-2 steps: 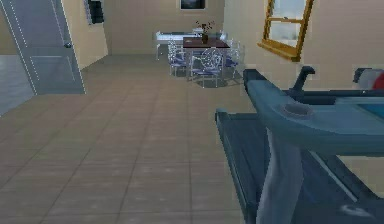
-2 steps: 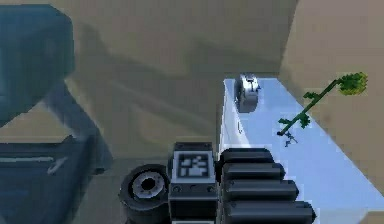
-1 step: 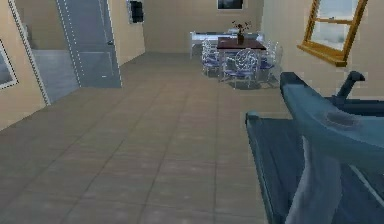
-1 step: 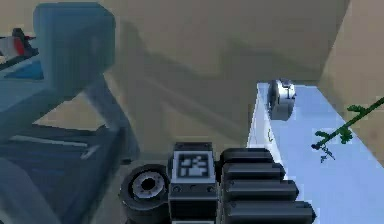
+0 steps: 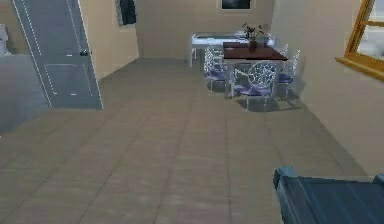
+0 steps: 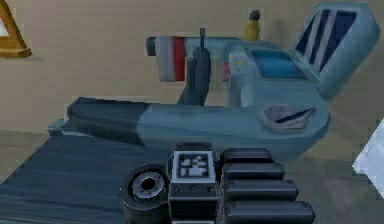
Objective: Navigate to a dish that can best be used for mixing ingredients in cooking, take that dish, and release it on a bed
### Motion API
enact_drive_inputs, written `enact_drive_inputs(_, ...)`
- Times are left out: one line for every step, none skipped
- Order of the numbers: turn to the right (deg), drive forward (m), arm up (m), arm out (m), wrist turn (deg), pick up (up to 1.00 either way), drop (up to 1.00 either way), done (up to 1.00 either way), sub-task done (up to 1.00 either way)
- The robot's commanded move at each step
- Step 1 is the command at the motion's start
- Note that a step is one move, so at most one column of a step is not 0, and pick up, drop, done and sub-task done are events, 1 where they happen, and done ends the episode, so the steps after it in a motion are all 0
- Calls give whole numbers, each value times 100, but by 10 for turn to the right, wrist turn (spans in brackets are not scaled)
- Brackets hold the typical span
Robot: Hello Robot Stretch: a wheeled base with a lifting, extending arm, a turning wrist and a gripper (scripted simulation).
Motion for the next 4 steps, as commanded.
enact_drive_inputs(0, 100, 0, 0, 0, 0, 0, 0, 0)
enact_drive_inputs(-30, 0, 0, 0, 0, 0, 0, 0, 0)
enact_drive_inputs(-30, 0, 0, 0, 0, 0, 0, 0, 0)
enact_drive_inputs(0, 100, 0, 0, 0, 0, 0, 0, 0)
